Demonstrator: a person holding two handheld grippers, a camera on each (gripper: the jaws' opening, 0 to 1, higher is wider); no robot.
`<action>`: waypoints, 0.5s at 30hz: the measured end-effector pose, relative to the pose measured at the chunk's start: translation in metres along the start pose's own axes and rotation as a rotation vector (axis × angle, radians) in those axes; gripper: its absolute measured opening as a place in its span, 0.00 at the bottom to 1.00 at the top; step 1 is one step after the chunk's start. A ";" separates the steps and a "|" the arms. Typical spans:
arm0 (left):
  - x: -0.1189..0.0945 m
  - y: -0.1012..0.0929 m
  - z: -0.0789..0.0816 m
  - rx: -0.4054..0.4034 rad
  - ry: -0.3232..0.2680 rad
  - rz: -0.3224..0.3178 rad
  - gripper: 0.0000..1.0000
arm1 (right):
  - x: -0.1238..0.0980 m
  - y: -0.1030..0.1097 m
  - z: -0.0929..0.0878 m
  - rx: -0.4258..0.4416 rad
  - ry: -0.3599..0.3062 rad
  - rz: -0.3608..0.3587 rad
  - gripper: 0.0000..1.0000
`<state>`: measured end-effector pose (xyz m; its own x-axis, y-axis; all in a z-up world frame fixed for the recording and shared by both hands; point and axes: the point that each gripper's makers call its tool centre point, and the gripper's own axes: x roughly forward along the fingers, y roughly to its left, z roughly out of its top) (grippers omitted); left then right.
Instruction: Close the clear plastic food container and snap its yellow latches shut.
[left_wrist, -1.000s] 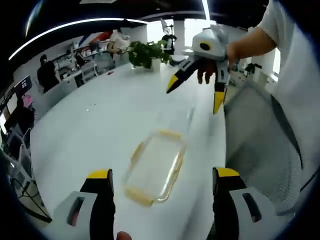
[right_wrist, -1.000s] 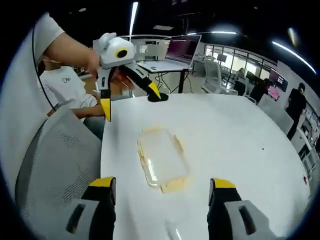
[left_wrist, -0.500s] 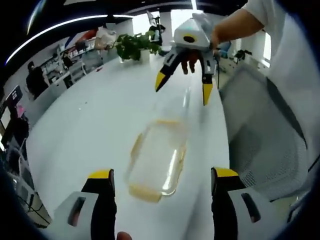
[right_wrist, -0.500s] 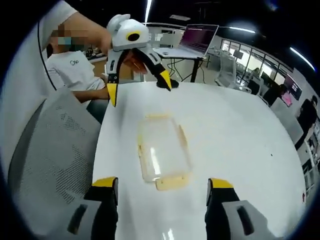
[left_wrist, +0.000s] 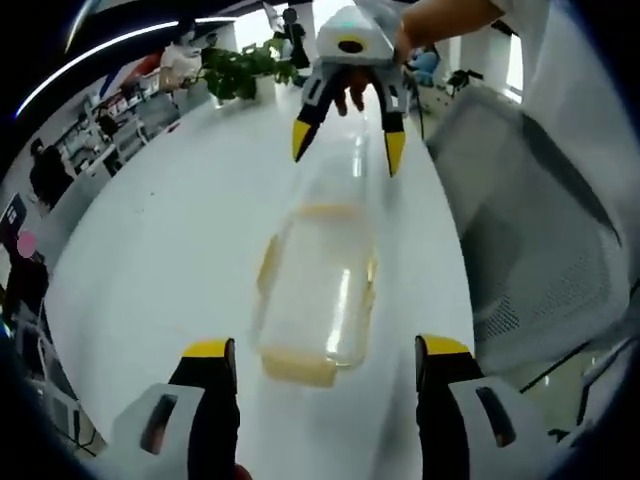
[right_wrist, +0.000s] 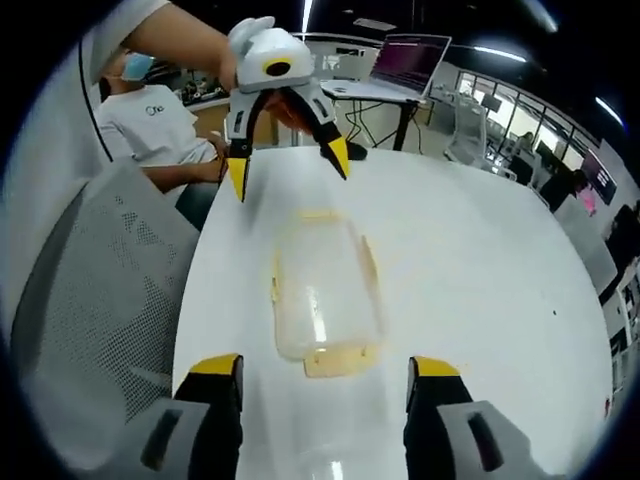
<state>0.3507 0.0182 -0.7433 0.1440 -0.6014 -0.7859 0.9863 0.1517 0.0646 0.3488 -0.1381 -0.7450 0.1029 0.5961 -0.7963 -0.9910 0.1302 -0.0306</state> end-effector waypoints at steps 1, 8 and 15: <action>0.001 0.001 0.000 0.003 0.000 -0.002 0.72 | 0.001 -0.001 -0.001 -0.004 0.004 0.000 0.64; 0.010 0.005 -0.014 0.006 0.032 -0.028 0.70 | 0.007 -0.006 -0.006 0.026 0.026 0.005 0.58; 0.016 0.005 -0.021 0.042 0.062 -0.051 0.69 | 0.016 -0.009 -0.008 0.007 0.044 0.010 0.58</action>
<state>0.3564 0.0263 -0.7681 0.0895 -0.5578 -0.8251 0.9949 0.0880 0.0484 0.3585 -0.1362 -0.7620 0.0889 0.5618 -0.8225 -0.9913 0.1300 -0.0184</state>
